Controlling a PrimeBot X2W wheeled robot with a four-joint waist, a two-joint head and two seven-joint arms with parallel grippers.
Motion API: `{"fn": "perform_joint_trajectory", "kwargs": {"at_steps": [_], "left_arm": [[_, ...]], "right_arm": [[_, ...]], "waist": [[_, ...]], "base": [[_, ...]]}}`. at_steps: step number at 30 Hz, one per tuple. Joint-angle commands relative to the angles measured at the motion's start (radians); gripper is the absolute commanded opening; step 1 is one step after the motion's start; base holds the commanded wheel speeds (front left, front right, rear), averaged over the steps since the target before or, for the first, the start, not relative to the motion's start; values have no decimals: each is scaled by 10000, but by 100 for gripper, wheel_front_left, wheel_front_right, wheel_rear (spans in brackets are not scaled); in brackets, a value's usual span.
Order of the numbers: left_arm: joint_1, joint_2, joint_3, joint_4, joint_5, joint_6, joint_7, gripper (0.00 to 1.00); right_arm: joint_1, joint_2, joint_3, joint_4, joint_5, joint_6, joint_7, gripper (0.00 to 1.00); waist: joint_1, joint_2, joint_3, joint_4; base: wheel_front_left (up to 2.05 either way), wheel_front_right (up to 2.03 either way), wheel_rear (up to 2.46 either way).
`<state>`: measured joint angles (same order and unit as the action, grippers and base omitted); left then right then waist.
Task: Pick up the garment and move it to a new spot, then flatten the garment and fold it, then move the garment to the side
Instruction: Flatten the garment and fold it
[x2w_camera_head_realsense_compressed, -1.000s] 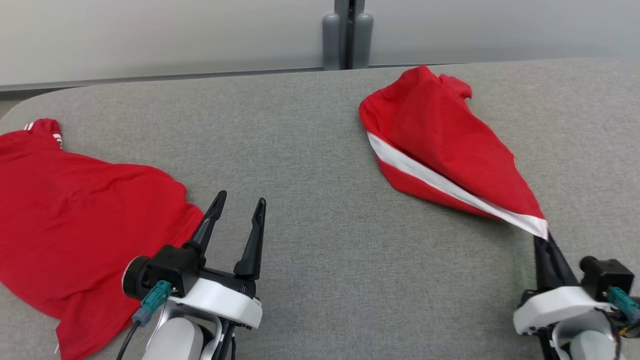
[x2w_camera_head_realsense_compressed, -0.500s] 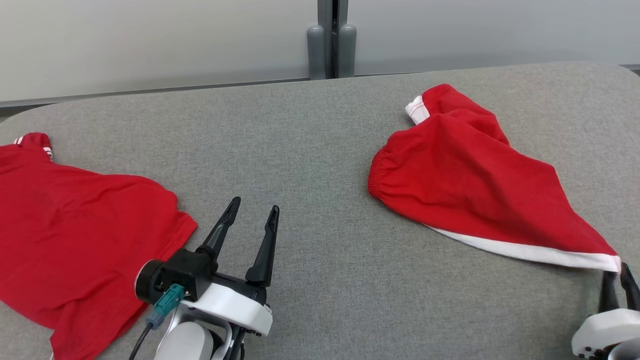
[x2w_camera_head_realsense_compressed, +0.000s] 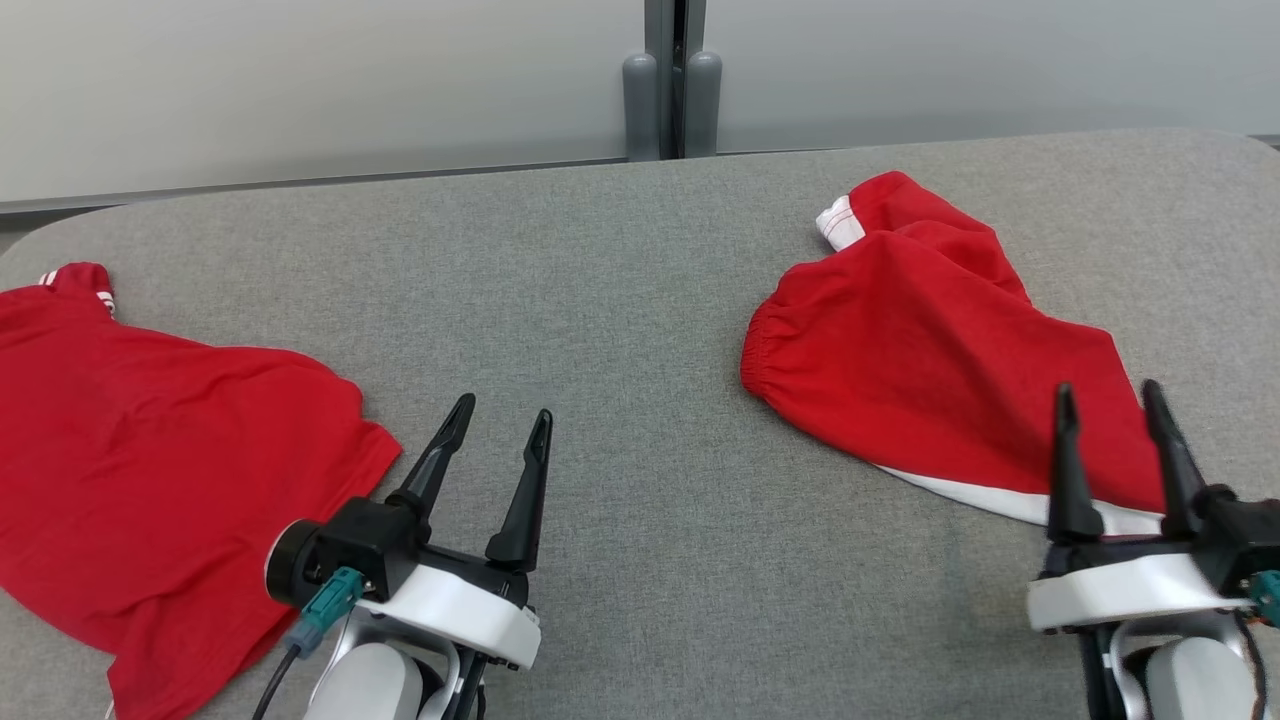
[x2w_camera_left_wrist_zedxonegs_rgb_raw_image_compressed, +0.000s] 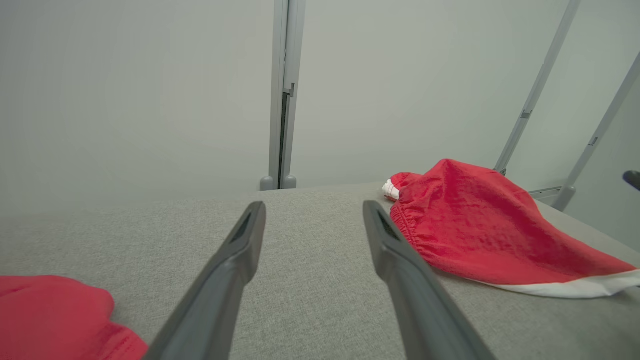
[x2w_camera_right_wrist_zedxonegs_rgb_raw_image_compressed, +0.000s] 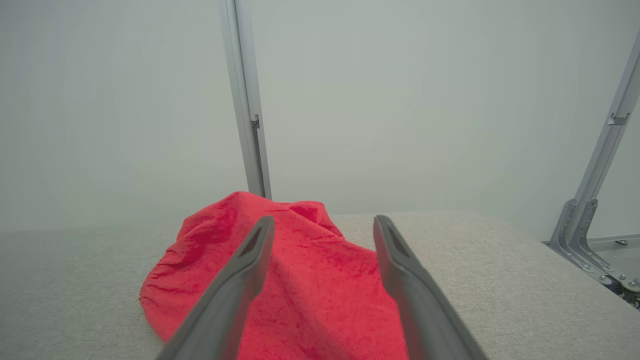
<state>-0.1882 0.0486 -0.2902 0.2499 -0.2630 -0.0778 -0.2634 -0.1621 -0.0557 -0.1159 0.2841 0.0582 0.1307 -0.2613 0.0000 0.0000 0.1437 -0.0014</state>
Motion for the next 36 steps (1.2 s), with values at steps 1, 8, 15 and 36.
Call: {"fn": "perform_joint_trajectory", "kwargs": {"at_steps": [1,8,15,36], "left_arm": [[24,36,63,-29,-27,57,-19,100],[-111,33,-42,-157,-98,49,-19,100],[-92,34,-423,-205,-199,71,-19,100],[-478,29,-1039,-425,-828,521,-19,100]], "right_arm": [[130,20,434,-394,198,2,-54,100],[555,-136,2317,-1162,636,0,-44,100],[286,-217,2820,-194,299,0,-40,100],[-3156,-823,2449,4761,-573,0,345,9]], "waist": [[0,0,-1,2],[0,0,0,243],[0,0,192,859],[0,0,1288,2925]], "base": [[0,0,0],[0,0,0],[0,0,0],[0,0,0]]}}
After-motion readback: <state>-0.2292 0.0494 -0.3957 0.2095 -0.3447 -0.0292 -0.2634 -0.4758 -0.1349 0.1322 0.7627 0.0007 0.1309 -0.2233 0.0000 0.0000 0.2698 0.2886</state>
